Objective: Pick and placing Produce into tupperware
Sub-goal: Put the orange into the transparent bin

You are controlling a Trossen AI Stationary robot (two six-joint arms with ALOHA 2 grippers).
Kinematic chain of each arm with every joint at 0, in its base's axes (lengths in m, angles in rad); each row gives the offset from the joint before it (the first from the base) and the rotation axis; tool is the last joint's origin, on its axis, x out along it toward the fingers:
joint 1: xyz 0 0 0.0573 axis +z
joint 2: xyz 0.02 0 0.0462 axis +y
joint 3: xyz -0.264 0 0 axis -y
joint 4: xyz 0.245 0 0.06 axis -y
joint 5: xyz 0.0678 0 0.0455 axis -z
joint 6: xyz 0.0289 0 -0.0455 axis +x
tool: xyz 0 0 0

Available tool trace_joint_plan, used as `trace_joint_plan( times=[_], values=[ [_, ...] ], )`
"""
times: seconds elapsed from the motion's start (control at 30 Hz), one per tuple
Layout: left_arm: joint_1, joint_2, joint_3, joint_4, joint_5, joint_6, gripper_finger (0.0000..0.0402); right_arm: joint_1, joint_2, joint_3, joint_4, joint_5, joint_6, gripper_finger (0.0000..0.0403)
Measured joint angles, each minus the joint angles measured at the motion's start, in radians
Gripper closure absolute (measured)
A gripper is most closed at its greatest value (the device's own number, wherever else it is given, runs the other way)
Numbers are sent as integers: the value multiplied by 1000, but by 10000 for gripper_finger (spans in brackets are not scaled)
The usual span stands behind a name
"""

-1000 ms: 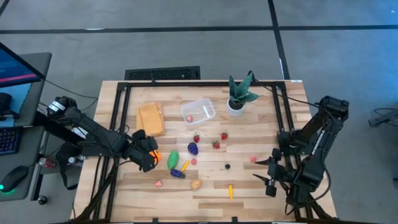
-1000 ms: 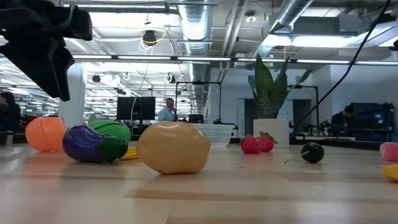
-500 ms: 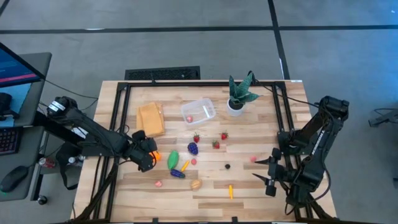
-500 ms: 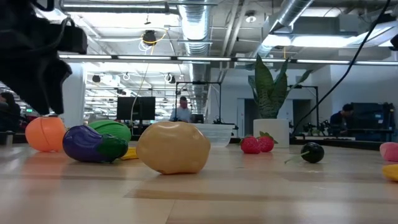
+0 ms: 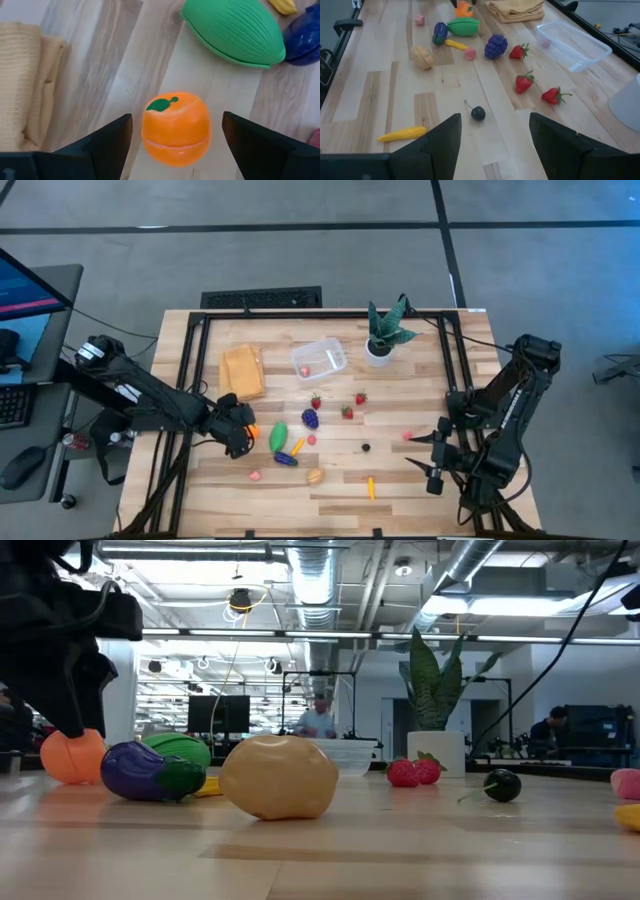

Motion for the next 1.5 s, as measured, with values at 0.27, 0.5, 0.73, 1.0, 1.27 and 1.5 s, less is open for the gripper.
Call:
trace_joint_plan(
  times=[0.27,0.5,0.73,1.0,1.27,1.5],
  values=[
    [0,0,-46,79,17,0,102,0,0,0,0,0,0,174],
    [0,0,-47,84,14,0,102,0,0,0,0,0,0,175],
    [0,0,-47,93,11,3,102,0,0,0,4,0,0,175],
    [0,0,-47,103,1,72,102,0,0,0,4,0,0,175],
    [0,3,-47,92,-5,96,102,0,0,0,5,15,0,175],
    [10,122,-48,123,28,104,102,0,0,0,5,17,0,175]
  ],
)
